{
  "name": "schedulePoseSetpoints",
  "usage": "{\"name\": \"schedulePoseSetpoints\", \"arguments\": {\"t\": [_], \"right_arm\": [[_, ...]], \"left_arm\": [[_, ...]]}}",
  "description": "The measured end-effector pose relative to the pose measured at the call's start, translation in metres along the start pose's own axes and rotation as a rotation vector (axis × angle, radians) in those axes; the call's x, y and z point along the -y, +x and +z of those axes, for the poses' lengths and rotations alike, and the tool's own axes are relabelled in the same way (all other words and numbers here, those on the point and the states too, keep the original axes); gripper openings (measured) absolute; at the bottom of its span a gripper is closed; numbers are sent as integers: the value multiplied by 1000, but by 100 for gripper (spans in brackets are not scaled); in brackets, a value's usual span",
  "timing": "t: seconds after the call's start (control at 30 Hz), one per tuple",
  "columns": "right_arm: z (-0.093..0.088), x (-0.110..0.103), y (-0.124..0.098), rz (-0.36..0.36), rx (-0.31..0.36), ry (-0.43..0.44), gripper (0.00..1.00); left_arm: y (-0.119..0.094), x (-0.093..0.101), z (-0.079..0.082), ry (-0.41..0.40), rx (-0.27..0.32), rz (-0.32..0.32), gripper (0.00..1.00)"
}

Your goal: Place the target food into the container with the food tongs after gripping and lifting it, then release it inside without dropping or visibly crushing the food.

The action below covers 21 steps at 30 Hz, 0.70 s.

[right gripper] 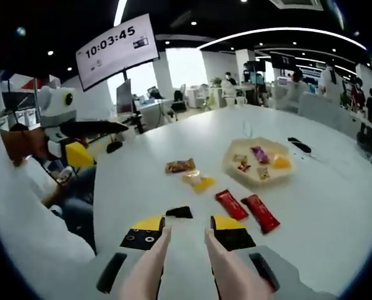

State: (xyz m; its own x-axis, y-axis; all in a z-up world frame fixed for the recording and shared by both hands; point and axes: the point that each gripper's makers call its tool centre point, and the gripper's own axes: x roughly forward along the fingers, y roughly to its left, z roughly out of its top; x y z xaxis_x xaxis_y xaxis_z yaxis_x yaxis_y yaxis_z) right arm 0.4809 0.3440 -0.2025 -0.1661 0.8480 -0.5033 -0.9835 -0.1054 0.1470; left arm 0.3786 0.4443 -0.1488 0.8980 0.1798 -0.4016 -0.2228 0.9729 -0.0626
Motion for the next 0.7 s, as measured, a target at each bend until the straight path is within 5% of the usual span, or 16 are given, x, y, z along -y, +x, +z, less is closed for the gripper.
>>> {"name": "schedulePoseSetpoints", "arguments": {"t": [0.33,0.7], "right_arm": [[4,-2,27,97,-89,-212,28],[10,-4,57,193,-156,-273,28]], "left_arm": [[-10,-7,-24,-18,-38,26,99],[-19,-10,-31,-50,-32,46,99]]}}
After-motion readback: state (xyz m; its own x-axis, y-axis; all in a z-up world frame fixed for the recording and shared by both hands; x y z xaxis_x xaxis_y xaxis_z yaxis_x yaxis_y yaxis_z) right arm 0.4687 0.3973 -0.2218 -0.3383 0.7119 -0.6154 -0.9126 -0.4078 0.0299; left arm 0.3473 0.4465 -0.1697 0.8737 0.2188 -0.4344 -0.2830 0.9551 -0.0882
